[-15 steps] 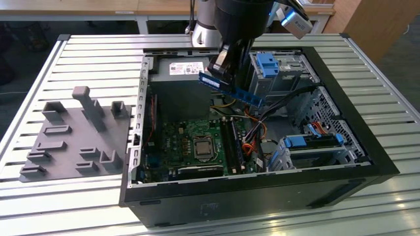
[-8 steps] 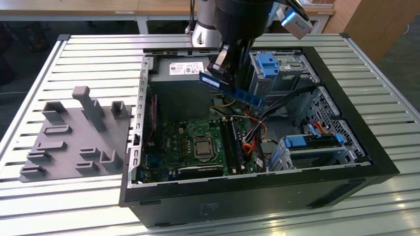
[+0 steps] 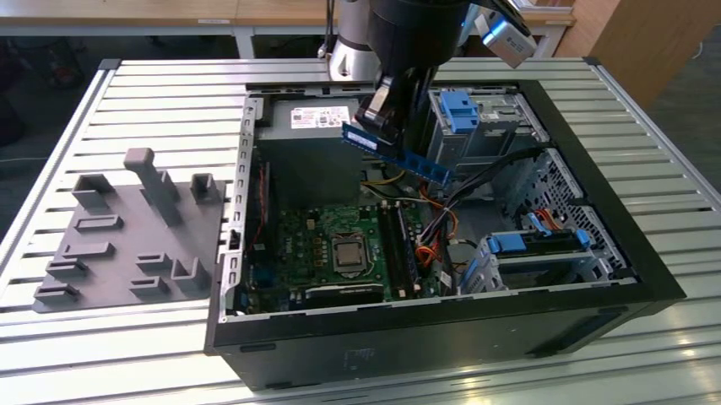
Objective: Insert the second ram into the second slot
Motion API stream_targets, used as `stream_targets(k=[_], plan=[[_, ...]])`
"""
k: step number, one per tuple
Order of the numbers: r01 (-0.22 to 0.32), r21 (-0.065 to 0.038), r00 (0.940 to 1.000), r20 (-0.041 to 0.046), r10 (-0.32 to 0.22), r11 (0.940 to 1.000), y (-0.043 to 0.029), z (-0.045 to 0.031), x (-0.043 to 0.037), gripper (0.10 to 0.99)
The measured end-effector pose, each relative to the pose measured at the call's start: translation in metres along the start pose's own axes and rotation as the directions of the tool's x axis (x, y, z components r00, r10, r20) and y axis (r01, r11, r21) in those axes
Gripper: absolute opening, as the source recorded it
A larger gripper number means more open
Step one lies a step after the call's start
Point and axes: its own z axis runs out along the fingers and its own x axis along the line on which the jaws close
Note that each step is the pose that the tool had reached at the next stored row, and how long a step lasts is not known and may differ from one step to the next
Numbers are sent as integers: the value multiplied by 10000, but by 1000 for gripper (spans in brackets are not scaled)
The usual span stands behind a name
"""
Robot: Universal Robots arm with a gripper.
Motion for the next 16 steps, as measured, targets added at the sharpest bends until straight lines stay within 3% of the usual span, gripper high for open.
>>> stream_targets(k=[16], plan=[[-249,0,9997,10,249,9997,0,0,0,137]])
